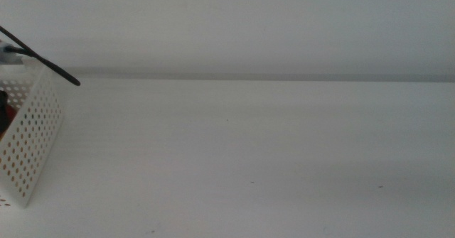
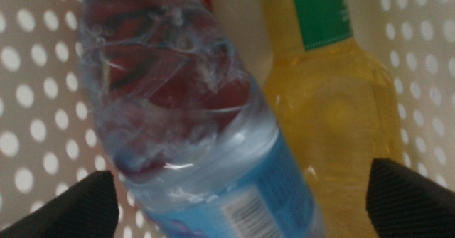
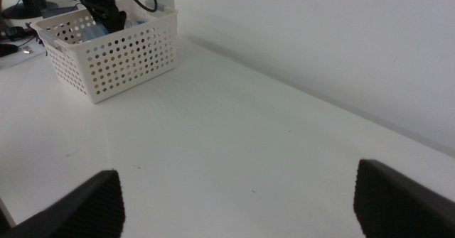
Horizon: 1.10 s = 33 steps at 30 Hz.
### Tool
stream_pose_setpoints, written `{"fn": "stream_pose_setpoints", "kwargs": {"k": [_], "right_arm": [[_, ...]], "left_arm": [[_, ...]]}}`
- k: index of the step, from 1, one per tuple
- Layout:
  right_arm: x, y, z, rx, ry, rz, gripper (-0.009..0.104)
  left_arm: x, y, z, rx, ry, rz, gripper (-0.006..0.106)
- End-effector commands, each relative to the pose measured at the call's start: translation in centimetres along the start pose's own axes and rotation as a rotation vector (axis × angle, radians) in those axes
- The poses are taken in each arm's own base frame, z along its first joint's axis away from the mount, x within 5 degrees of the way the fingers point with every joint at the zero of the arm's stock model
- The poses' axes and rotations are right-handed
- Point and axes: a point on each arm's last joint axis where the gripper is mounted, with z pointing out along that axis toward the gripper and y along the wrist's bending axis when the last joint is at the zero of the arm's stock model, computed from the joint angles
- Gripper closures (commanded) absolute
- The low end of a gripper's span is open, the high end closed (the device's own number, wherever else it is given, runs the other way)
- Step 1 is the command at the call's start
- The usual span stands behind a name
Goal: Use arms to grab the bottles and put them into the dustbin to the left of the table.
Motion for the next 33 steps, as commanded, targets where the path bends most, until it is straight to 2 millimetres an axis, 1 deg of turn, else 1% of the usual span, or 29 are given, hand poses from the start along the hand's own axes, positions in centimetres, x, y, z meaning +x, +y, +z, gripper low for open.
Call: {"fn": "stream_pose_setpoints", "kwargs": {"k": [1,3,5,9,12,16,18,20,23,26,29,33], "right_arm": [[0.0,0.0,0.0,0.006,-0.018,-0.008,0.009],[0.0,0.0,0.0,0.006,-0.018,-0.008,0.009],[0.0,0.0,0.0,0.006,-0.018,-0.008,0.009],[0.0,0.0,0.0,0.006,-0.018,-0.008,0.009],[0.0,0.0,0.0,0.006,-0.018,-0.008,0.009],[0.0,0.0,0.0,0.006,-0.018,-0.008,0.009],[0.0,0.0,0.0,0.006,-0.018,-0.008,0.009],[0.0,0.0,0.0,0.006,-0.018,-0.008,0.009],[0.0,0.0,0.0,0.006,-0.018,-0.008,0.009],[0.0,0.0,0.0,0.006,-0.018,-0.008,0.009],[0.0,0.0,0.0,0.006,-0.018,-0.008,0.009],[0.0,0.0,0.0,0.006,-0.018,-0.008,0.009]], "left_arm": [[0.2,-0.4,-1.1,0.000,0.036,-0.016,0.007],[0.2,-0.9,-2.3,-0.011,0.047,-0.030,0.007],[0.4,-1.7,-3.9,-0.022,0.038,-0.040,0.007],[0.4,-4.1,-7.7,-0.051,-0.041,-0.047,0.007],[0.7,-6.5,-10.8,-0.070,-0.120,-0.042,0.007],[1.7,-10.5,-15.2,-0.052,-0.251,-0.075,0.007],[2.7,-12.7,-16.8,-0.039,-0.298,-0.047,0.007],[4.6,-14.7,-18.2,-0.041,-0.358,0.014,0.007],[7.7,-17.0,-19.1,-0.034,-0.477,0.079,0.007],[11.1,-18.4,-19.1,-0.004,-0.616,0.100,0.007],[14.0,-19.1,-18.6,0.030,-0.719,0.085,0.007],[16.9,-19.3,-18.4,0.019,-0.803,0.081,0.007]]}}
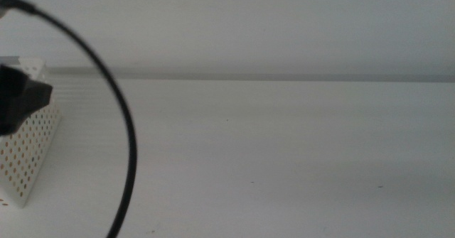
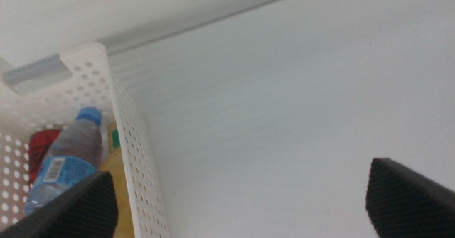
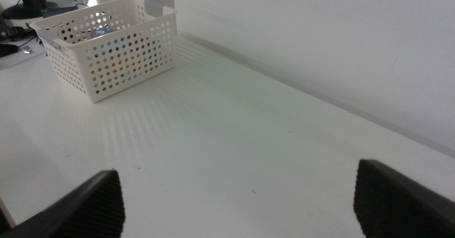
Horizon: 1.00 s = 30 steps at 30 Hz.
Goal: Use arms to grab the bottles and put them into the dustbin to the left of the table.
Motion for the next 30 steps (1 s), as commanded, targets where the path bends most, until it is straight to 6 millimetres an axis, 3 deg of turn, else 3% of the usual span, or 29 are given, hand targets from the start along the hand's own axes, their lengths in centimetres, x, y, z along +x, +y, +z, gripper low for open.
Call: {"fn": "stream_pose_setpoints", "kwargs": {"k": [1,8,18,30], "right_arm": [[0.0,0.0,0.0,0.006,-0.018,-0.008,0.009],[0.0,0.0,0.0,0.006,-0.018,-0.008,0.009],[0.0,0.0,0.0,0.006,-0.018,-0.008,0.009],[0.2,0.0,0.1,0.006,-0.012,-0.007,0.009]], "left_arm": [[1.0,-0.4,-1.2,0.000,-0.087,-0.011,0.007],[1.3,-0.7,-3.5,-0.019,-0.240,-0.010,0.007],[0.1,-1.1,-3.9,0.043,-0.387,-0.096,0.007],[0.1,-1.0,-3.7,0.030,-0.431,-0.100,0.007]]}}
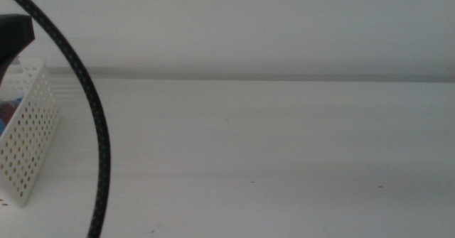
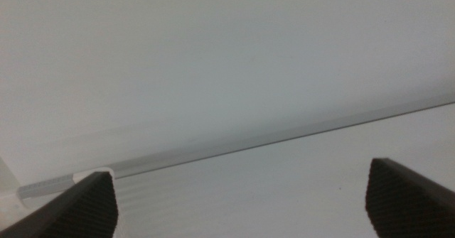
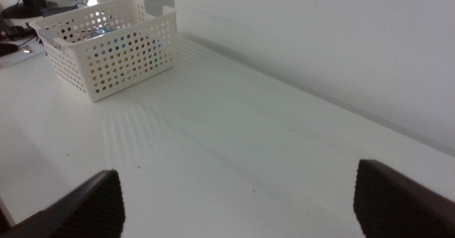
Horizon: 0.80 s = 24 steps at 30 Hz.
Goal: Use arms to grab the bottles and put them into the dustbin to the left of the table.
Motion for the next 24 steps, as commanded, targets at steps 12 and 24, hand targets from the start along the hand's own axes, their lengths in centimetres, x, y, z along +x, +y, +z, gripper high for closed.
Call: {"fn": "stream_pose_setpoints", "kwargs": {"k": [12,24], "right_arm": [[6.9,-0.9,3.4,0.152,-0.099,-0.001,0.009],[12.9,-3.1,2.7,0.678,-0.071,0.082,0.009]], "left_arm": [[10.4,0.0,-0.1,-0.070,0.003,0.036,0.007],[21.4,0.4,-0.3,-0.219,-0.068,0.026,0.007]]}}
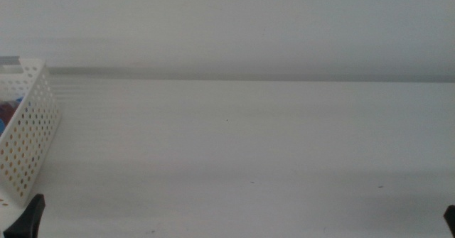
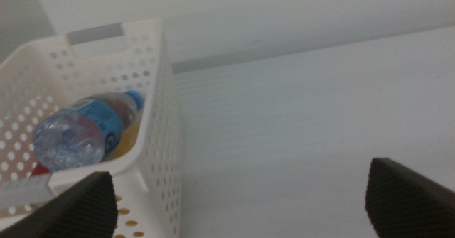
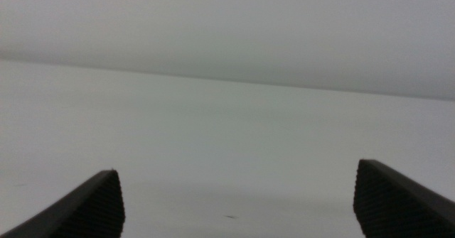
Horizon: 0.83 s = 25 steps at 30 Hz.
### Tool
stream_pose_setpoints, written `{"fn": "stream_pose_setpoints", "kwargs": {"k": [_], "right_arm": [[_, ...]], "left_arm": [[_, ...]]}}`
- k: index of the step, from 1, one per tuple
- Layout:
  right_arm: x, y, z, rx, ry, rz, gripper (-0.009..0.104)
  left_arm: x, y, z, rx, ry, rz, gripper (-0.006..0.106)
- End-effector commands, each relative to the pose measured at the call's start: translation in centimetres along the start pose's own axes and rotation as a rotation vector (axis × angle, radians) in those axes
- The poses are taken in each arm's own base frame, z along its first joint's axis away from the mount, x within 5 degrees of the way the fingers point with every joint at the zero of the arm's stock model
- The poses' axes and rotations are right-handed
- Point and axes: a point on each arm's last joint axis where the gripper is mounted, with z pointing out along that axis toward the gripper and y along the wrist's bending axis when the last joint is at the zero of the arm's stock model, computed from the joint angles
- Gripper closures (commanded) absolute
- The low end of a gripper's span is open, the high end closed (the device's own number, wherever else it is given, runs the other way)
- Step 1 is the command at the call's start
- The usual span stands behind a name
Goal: Use arms to grab the bottles and put them into the dustbin to the left of the table.
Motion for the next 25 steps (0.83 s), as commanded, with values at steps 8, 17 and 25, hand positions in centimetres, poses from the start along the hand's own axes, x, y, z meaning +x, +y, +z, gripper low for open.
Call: {"fn": "stream_pose_setpoints", "kwargs": {"k": [8,17,25], "right_arm": [[1.4,-0.6,0.2,0.123,-0.064,-0.007,0.009],[1.9,-0.6,0.3,0.129,-0.026,-0.045,0.009],[1.9,-0.6,0.3,0.129,-0.026,-0.045,0.009]], "left_arm": [[3.7,-0.2,0.0,-0.053,-0.055,-0.023,0.007],[2.9,0.0,-0.1,-0.072,-0.144,-0.028,0.007],[2.9,0.0,-0.1,-0.073,-0.142,-0.026,0.007]]}}
